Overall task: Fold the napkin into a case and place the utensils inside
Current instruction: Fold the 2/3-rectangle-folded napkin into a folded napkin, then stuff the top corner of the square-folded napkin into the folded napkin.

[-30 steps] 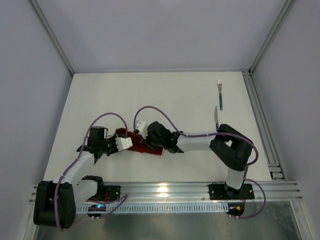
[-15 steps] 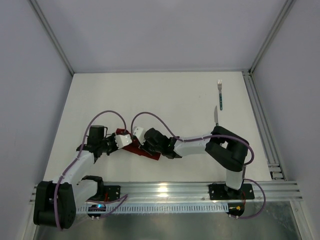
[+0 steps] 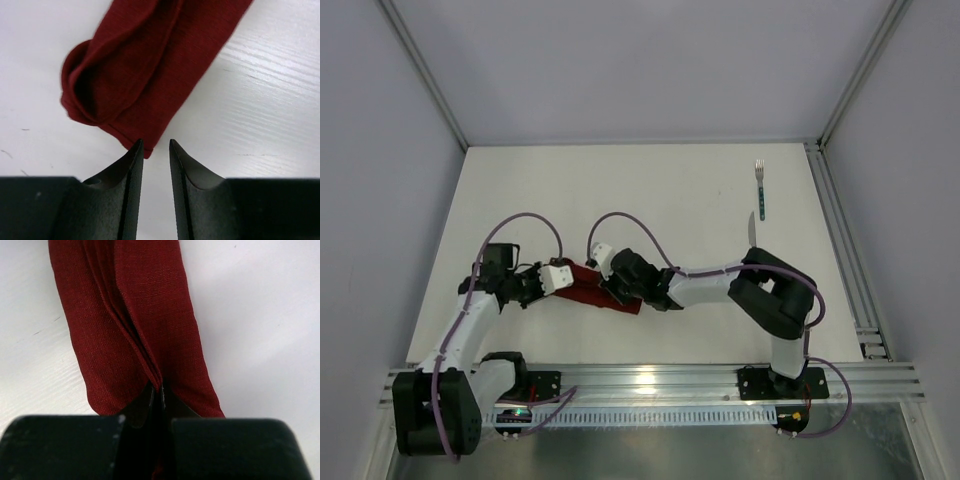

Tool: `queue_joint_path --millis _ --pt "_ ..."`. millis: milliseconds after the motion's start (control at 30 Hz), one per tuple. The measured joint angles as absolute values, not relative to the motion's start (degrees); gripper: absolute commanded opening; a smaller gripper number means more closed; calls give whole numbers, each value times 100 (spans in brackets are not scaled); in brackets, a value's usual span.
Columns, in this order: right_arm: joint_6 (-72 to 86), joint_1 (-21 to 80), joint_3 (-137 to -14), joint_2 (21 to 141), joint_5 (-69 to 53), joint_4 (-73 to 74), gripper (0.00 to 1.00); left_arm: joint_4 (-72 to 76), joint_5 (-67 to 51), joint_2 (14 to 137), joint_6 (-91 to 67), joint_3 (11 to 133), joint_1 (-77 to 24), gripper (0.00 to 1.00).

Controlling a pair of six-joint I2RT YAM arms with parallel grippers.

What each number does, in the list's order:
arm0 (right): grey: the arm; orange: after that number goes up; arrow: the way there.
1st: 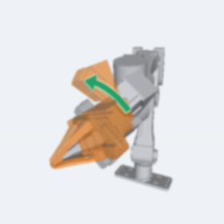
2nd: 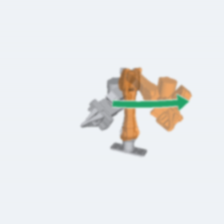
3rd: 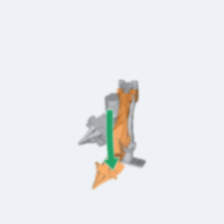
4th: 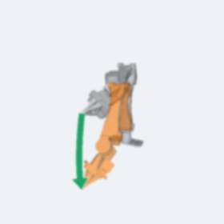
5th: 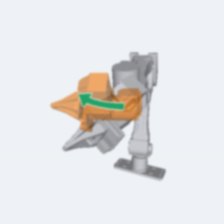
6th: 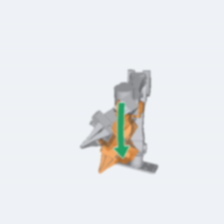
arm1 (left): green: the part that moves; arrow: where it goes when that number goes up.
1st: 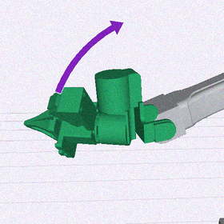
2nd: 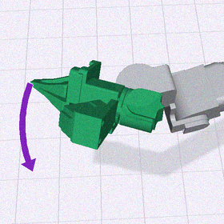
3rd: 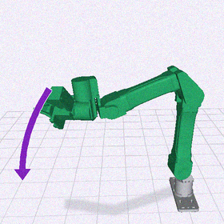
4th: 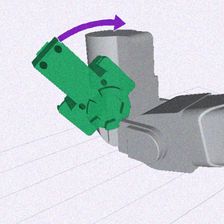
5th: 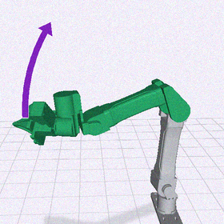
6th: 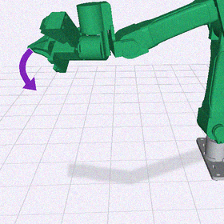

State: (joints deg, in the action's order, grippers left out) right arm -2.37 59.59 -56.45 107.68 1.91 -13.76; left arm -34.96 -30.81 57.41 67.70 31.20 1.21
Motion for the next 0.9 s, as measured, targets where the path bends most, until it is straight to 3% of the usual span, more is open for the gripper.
queue_joint_path --millis 667,733,833,900 --pt "-458 5592 -6040 10899 -167 -917 4 -2615 -2899 6477 7472 2711 -115 34" --pt "-469 5592 -6058 10903 -167 -893 4 -2502 -2825 6497 7500 2650 -163 31" --pt "-517 5592 -6123 10906 -148 -762 4 -2283 -2768 6582 7406 2606 -207 16" --pt "-578 5592 -6233 10916 -82 -607 4 -2130 -2742 6667 7310 2606 -233 0"
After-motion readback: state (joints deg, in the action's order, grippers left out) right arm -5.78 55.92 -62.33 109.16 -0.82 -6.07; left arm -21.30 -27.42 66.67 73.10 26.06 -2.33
